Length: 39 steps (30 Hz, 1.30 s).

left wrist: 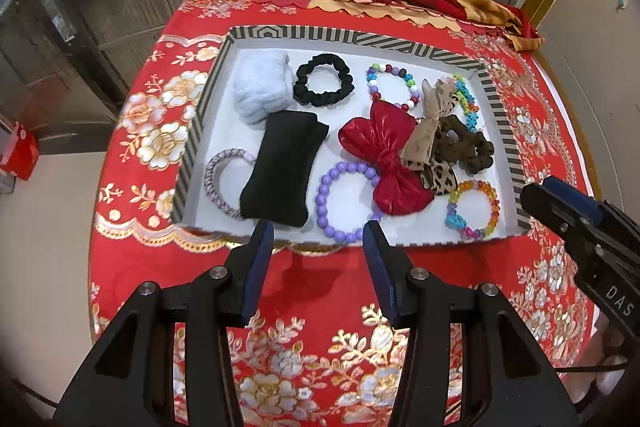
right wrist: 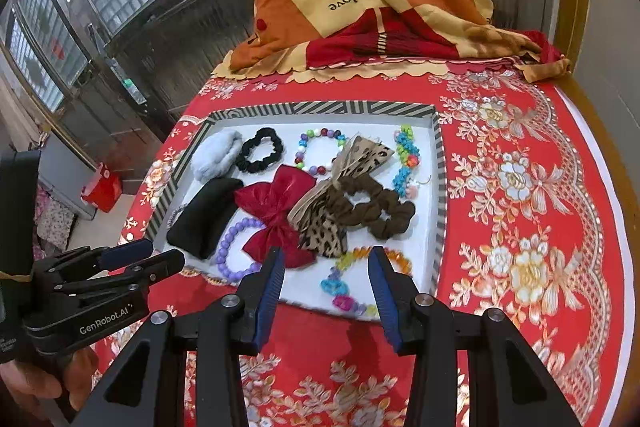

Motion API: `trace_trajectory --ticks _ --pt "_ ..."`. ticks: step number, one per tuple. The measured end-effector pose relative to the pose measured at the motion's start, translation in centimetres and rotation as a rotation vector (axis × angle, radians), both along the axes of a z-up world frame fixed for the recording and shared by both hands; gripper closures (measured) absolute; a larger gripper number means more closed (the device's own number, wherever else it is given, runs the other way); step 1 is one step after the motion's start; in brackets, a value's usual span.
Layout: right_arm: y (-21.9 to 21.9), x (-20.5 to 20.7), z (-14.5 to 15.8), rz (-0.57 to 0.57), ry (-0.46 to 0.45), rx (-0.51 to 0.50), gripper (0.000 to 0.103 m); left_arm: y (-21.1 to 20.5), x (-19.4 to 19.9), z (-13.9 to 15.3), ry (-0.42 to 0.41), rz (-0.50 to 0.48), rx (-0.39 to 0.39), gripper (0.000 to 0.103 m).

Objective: Organize jewelry

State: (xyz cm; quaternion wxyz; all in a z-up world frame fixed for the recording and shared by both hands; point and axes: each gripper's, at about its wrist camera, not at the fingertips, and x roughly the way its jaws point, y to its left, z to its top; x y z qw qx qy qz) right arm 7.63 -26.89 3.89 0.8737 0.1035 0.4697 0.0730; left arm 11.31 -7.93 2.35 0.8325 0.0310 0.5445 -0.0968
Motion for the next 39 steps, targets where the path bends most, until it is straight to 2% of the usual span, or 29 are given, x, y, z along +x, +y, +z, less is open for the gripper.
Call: trace_trajectory --ticks 10,22,26,39 --pt "2.0 -2.6 0.7 -0.008 -0.006 -0.007 0.061 1.2 -2.8 1.9 -0.065 0.023 0.01 0.057" --pt "3.4 -3.6 2.0 0.001 -0.029 -0.033 0.059 2.3 -4.6 3.7 -0.124 0.04 0.013 0.057" --pt "3.5 -3.8 2.4 0.001 -0.035 -0.036 0.053 2.4 -4.8 4.0 -0.133 0.042 0.011 0.057" --pt "3.6 -4.1 2.8 0.0 -0.038 -0.047 0.052 2.4 -4.8 4.4 -0.141 0.039 0.003 0.057"
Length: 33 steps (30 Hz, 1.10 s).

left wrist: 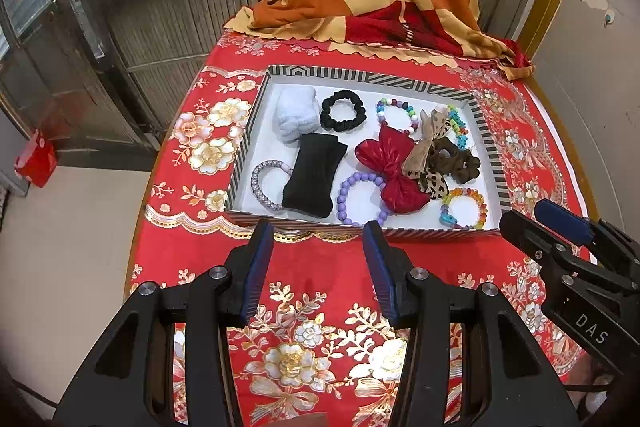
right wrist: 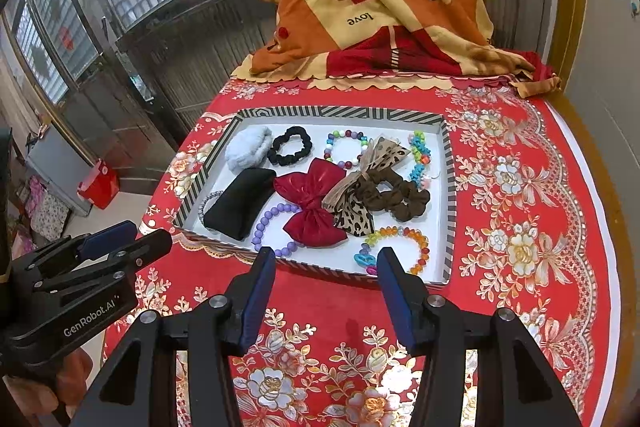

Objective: Organize jewelry

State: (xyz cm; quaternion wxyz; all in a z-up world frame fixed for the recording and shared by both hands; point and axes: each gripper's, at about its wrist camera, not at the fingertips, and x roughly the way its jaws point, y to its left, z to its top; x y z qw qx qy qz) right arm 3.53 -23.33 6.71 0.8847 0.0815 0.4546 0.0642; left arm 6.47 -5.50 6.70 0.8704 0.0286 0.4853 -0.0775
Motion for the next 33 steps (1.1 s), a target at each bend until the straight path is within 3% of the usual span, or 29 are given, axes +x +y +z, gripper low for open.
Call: trace_trajectory --ticks 33 --pt "-0.2 0.6 -1.2 0.011 0.031 -0.009 0.051 -0.3 0.3 -0.6 0.016 0.0 -0.002 0.057"
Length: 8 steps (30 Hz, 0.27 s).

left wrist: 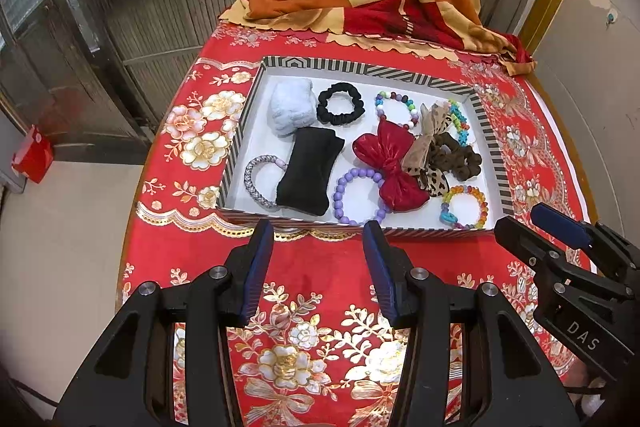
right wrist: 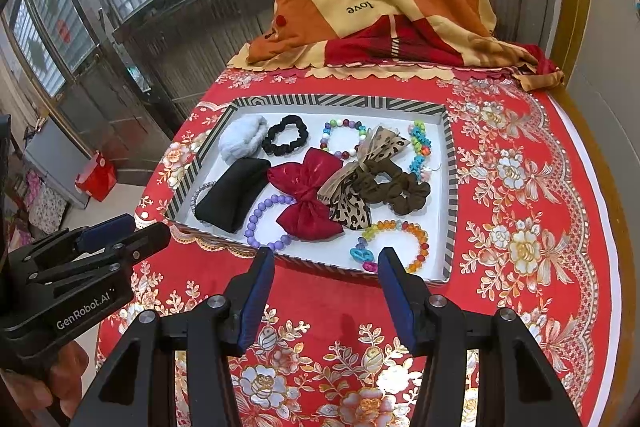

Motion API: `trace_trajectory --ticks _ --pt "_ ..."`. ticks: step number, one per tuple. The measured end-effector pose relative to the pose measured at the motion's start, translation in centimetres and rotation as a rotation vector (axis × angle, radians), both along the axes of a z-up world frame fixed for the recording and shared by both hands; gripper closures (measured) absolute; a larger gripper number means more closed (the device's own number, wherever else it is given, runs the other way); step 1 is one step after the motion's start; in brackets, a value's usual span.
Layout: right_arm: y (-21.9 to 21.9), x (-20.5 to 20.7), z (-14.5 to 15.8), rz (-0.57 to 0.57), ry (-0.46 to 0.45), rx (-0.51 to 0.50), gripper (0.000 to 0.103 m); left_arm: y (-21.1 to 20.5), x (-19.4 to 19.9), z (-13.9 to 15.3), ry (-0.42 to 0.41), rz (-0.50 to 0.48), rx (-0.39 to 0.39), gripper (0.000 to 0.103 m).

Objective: Organize jewelry

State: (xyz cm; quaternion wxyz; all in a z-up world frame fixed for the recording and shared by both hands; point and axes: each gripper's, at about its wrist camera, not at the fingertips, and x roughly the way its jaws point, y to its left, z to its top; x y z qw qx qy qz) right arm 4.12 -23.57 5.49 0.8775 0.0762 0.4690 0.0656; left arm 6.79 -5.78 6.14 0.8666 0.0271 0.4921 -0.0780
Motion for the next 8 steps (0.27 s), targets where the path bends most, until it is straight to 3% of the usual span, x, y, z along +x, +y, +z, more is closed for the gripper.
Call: trace_trajectory --ticks 8 --pt "-3.1 -1.0 -1.4 -0.052 -0.026 0.005 0.05 -0.6 -0.4 -1.1 0.0 -0.016 0.002 0.057"
